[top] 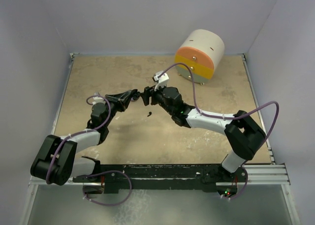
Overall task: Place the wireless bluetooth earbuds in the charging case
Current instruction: Adjust the earbud with the charging case.
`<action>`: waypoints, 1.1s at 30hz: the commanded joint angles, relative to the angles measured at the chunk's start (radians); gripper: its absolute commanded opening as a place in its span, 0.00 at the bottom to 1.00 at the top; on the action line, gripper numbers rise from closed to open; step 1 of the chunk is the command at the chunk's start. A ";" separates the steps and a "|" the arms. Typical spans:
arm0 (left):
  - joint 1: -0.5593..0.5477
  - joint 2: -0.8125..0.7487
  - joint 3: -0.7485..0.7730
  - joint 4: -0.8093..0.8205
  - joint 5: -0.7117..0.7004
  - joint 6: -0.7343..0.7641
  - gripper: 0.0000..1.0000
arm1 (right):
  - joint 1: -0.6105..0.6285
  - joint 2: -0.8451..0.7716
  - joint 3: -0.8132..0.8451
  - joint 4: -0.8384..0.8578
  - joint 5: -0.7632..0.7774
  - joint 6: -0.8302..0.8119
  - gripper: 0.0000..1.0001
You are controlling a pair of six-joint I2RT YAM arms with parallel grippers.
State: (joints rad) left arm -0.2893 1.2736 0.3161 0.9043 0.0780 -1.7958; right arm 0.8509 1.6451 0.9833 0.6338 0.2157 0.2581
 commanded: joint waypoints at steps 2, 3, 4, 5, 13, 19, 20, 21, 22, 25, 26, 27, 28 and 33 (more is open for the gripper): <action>-0.005 0.004 0.010 0.069 0.002 -0.002 0.00 | 0.009 -0.011 0.028 0.053 -0.044 -0.013 0.70; -0.004 0.008 0.009 0.072 0.002 -0.003 0.00 | 0.011 -0.009 0.027 0.053 -0.047 -0.013 0.69; -0.005 0.008 0.010 0.073 0.002 -0.003 0.00 | 0.013 -0.008 0.027 0.053 -0.051 -0.014 0.70; -0.005 0.009 0.011 0.073 0.002 -0.002 0.00 | 0.015 -0.008 0.027 0.055 -0.054 -0.016 0.69; -0.005 0.013 0.012 0.075 0.002 -0.002 0.00 | 0.036 -0.002 0.018 0.066 -0.067 -0.021 0.69; -0.005 0.011 0.011 0.074 0.001 -0.002 0.00 | 0.038 -0.018 0.010 0.069 -0.035 -0.009 0.70; -0.005 0.009 0.008 0.076 -0.001 -0.002 0.00 | 0.038 -0.025 0.005 0.071 -0.018 -0.003 0.70; -0.004 0.008 0.005 0.075 -0.001 -0.002 0.00 | 0.038 -0.035 -0.002 0.071 -0.005 0.018 0.70; -0.005 0.006 0.000 0.076 -0.003 -0.004 0.00 | 0.038 -0.046 -0.012 0.066 0.013 0.035 0.70; -0.003 0.000 -0.024 0.079 -0.021 -0.007 0.00 | 0.036 -0.084 -0.045 0.029 0.085 0.067 0.71; 0.000 0.000 -0.036 0.086 -0.030 -0.008 0.00 | 0.036 -0.098 -0.059 0.014 0.090 0.077 0.71; 0.002 0.001 -0.047 0.102 -0.040 -0.011 0.00 | 0.037 -0.107 -0.068 0.001 0.092 0.086 0.71; 0.003 -0.002 -0.064 0.113 -0.049 -0.012 0.00 | 0.036 -0.111 -0.094 -0.019 0.095 0.095 0.71; 0.006 -0.035 -0.104 0.108 -0.075 -0.001 0.00 | 0.037 -0.067 -0.095 -0.180 0.116 0.136 0.70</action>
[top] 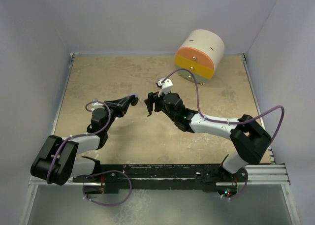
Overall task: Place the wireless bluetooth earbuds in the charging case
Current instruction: Adjust the earbud with the charging case, then adjust the earbud at the center of the board.
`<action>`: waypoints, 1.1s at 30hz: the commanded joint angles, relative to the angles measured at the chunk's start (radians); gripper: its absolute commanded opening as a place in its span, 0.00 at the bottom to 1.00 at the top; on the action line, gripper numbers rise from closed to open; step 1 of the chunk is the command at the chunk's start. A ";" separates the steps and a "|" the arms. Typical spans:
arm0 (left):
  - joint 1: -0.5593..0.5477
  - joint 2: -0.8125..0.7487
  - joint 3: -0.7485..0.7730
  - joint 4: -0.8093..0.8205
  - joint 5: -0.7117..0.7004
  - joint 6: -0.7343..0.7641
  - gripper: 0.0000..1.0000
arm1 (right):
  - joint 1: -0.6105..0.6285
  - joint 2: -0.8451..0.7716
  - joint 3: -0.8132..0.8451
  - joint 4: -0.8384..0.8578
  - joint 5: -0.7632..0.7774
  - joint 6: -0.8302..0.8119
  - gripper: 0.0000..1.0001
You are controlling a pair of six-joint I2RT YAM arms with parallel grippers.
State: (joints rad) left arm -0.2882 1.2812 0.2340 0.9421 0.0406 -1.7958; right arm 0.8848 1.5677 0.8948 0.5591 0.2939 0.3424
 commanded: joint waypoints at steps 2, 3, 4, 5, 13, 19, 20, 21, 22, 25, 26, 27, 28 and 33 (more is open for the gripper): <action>0.004 -0.056 -0.031 0.066 -0.038 -0.001 0.00 | 0.003 0.033 -0.004 -0.120 0.012 0.060 0.69; 0.006 -0.063 -0.036 0.066 -0.038 0.001 0.00 | 0.003 0.042 -0.005 -0.122 0.002 0.072 0.68; 0.006 -0.071 -0.042 0.065 -0.036 0.000 0.00 | 0.003 0.050 -0.006 -0.117 -0.010 0.079 0.67; 0.006 -0.077 -0.048 0.064 -0.036 0.000 0.00 | 0.003 0.057 -0.008 -0.108 -0.026 0.082 0.66; 0.007 -0.129 -0.097 0.056 -0.034 -0.003 0.00 | 0.003 0.166 0.004 -0.062 -0.099 0.117 0.58; 0.009 -0.152 -0.109 0.046 -0.028 0.001 0.00 | 0.002 0.238 0.057 -0.045 -0.078 0.123 0.50; 0.009 -0.153 -0.111 0.045 -0.027 0.002 0.00 | 0.002 0.240 0.060 -0.043 -0.075 0.124 0.49; 0.009 -0.154 -0.113 0.046 -0.025 0.002 0.00 | 0.002 0.243 0.061 -0.038 -0.070 0.123 0.49; 0.009 -0.155 -0.114 0.046 -0.024 0.002 0.00 | 0.002 0.246 0.064 -0.036 -0.068 0.122 0.49; 0.011 -0.158 -0.120 0.046 -0.021 0.002 0.00 | -0.005 0.256 0.072 -0.034 -0.062 0.121 0.48; 0.011 -0.158 -0.123 0.047 -0.021 0.003 0.00 | -0.008 0.261 0.075 -0.034 -0.063 0.120 0.48; 0.012 -0.158 -0.126 0.050 -0.021 0.003 0.00 | -0.011 0.267 0.078 -0.034 -0.065 0.120 0.48; 0.012 -0.158 -0.128 0.050 -0.021 0.003 0.00 | -0.015 0.273 0.082 -0.035 -0.065 0.122 0.48; 0.018 -0.157 -0.132 0.054 -0.015 0.001 0.00 | -0.028 0.296 0.091 -0.037 -0.071 0.137 0.46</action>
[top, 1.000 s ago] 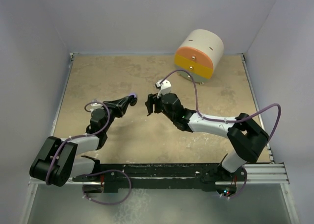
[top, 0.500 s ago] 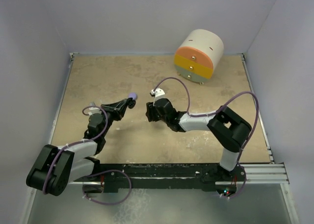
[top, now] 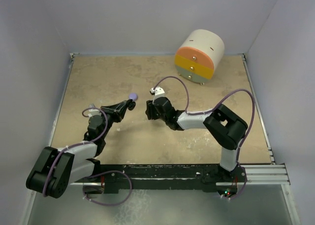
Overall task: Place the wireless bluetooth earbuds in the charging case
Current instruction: Adjust the earbud at the center of the board.
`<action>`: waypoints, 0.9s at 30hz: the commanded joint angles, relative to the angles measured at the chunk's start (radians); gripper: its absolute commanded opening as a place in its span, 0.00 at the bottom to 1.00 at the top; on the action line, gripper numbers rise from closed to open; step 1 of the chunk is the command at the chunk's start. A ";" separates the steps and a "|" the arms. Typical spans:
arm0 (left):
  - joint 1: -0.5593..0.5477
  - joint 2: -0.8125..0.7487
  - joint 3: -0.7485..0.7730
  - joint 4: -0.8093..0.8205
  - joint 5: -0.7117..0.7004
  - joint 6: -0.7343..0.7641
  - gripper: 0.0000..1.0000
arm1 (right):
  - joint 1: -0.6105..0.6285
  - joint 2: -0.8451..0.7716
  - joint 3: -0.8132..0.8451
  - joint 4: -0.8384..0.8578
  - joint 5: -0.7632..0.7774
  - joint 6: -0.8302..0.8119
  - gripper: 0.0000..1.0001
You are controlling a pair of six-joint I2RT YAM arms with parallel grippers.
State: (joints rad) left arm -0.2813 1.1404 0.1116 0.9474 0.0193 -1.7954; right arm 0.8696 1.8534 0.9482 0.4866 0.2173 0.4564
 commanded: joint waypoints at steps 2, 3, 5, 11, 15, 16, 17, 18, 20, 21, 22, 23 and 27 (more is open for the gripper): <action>0.015 -0.016 -0.010 0.048 0.008 0.002 0.00 | -0.016 0.016 0.036 0.038 0.009 0.034 0.45; 0.015 -0.016 -0.011 0.050 0.009 0.002 0.00 | -0.018 0.018 0.035 0.039 0.011 0.038 0.45; 0.017 -0.015 -0.013 0.052 0.011 0.002 0.00 | -0.020 0.023 0.034 0.040 0.014 0.045 0.44; 0.022 -0.011 -0.016 0.058 0.016 0.001 0.00 | -0.020 0.040 0.038 0.039 0.004 0.047 0.43; 0.024 -0.008 -0.021 0.065 0.019 -0.001 0.00 | -0.019 0.052 0.041 0.040 -0.003 0.045 0.42; 0.025 -0.009 -0.023 0.066 0.019 -0.001 0.00 | -0.020 0.056 0.042 0.039 -0.005 0.045 0.42; 0.026 -0.007 -0.023 0.068 0.019 -0.002 0.00 | -0.020 0.061 0.044 0.039 -0.007 0.045 0.42; 0.027 -0.007 -0.023 0.070 0.020 -0.002 0.00 | -0.019 0.064 0.044 0.039 -0.008 0.045 0.42; 0.027 -0.005 -0.023 0.072 0.021 -0.002 0.00 | -0.020 0.070 0.044 0.039 -0.010 0.046 0.41; 0.028 -0.005 -0.024 0.073 0.022 -0.003 0.00 | -0.019 0.072 0.045 0.039 -0.010 0.046 0.41; 0.028 -0.005 -0.024 0.074 0.023 -0.004 0.00 | -0.020 0.074 0.046 0.039 -0.009 0.046 0.41; 0.030 -0.005 -0.025 0.074 0.024 -0.004 0.00 | -0.020 0.076 0.046 0.039 -0.008 0.046 0.40; 0.032 -0.005 -0.030 0.078 0.025 -0.005 0.00 | -0.020 0.082 0.049 0.037 -0.006 0.045 0.37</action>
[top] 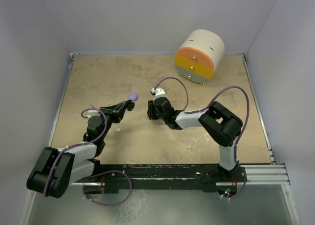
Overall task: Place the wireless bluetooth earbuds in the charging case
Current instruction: Adjust the earbud at the center of the board.
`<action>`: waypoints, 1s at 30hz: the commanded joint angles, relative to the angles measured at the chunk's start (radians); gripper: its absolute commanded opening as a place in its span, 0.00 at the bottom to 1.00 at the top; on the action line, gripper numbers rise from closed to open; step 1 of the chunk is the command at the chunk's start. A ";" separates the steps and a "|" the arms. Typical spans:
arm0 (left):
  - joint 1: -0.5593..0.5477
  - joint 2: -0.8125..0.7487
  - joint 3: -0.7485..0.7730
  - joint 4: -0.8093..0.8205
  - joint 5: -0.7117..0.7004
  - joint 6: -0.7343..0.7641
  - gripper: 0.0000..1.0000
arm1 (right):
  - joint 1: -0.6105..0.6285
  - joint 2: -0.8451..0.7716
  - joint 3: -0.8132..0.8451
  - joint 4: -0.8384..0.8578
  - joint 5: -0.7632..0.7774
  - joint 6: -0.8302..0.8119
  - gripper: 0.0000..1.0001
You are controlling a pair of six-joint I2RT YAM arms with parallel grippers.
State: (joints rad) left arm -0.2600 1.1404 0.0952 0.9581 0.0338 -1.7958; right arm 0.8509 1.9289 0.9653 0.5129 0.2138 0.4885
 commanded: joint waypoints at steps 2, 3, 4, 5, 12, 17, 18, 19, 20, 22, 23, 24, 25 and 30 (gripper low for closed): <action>0.014 -0.005 -0.015 0.068 0.014 -0.005 0.00 | -0.001 0.006 0.029 0.002 0.006 0.016 0.36; 0.015 -0.005 -0.016 0.068 0.014 -0.005 0.00 | -0.001 0.006 0.027 -0.003 0.011 0.016 0.36; 0.017 -0.006 -0.016 0.068 0.015 -0.005 0.00 | -0.001 0.004 0.027 -0.012 0.020 0.016 0.36; 0.016 -0.006 -0.017 0.068 0.015 -0.005 0.00 | -0.001 0.005 0.027 -0.022 0.037 0.011 0.36; 0.020 -0.010 -0.019 0.068 0.015 -0.007 0.00 | 0.003 0.014 0.018 -0.042 0.056 0.003 0.35; 0.021 -0.011 -0.018 0.065 0.017 -0.007 0.00 | 0.011 0.030 0.017 -0.055 0.075 -0.001 0.34; 0.021 -0.011 -0.019 0.065 0.017 -0.005 0.00 | 0.013 0.037 0.018 -0.058 0.077 -0.002 0.33; 0.022 -0.013 -0.020 0.065 0.017 -0.005 0.00 | 0.015 0.042 0.019 -0.059 0.079 -0.003 0.33; 0.022 -0.011 -0.020 0.065 0.017 -0.005 0.00 | 0.018 0.045 0.020 -0.061 0.081 -0.003 0.33; 0.022 -0.010 -0.022 0.065 0.018 -0.006 0.00 | 0.023 0.053 0.022 -0.063 0.085 -0.003 0.32; 0.023 -0.010 -0.022 0.065 0.018 -0.005 0.00 | 0.025 0.054 0.023 -0.063 0.085 -0.003 0.32; 0.024 -0.010 -0.024 0.065 0.018 -0.005 0.00 | 0.026 0.056 0.023 -0.063 0.085 -0.002 0.30; 0.024 -0.010 -0.024 0.066 0.018 -0.005 0.00 | 0.027 0.056 0.023 -0.064 0.085 -0.003 0.29; 0.028 -0.011 -0.027 0.068 0.023 -0.005 0.00 | 0.035 0.051 0.021 -0.081 0.095 0.001 0.28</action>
State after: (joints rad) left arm -0.2420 1.1404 0.0753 0.9634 0.0456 -1.7958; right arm 0.8719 1.9553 0.9859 0.5152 0.2897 0.4866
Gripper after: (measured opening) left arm 0.153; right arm 0.280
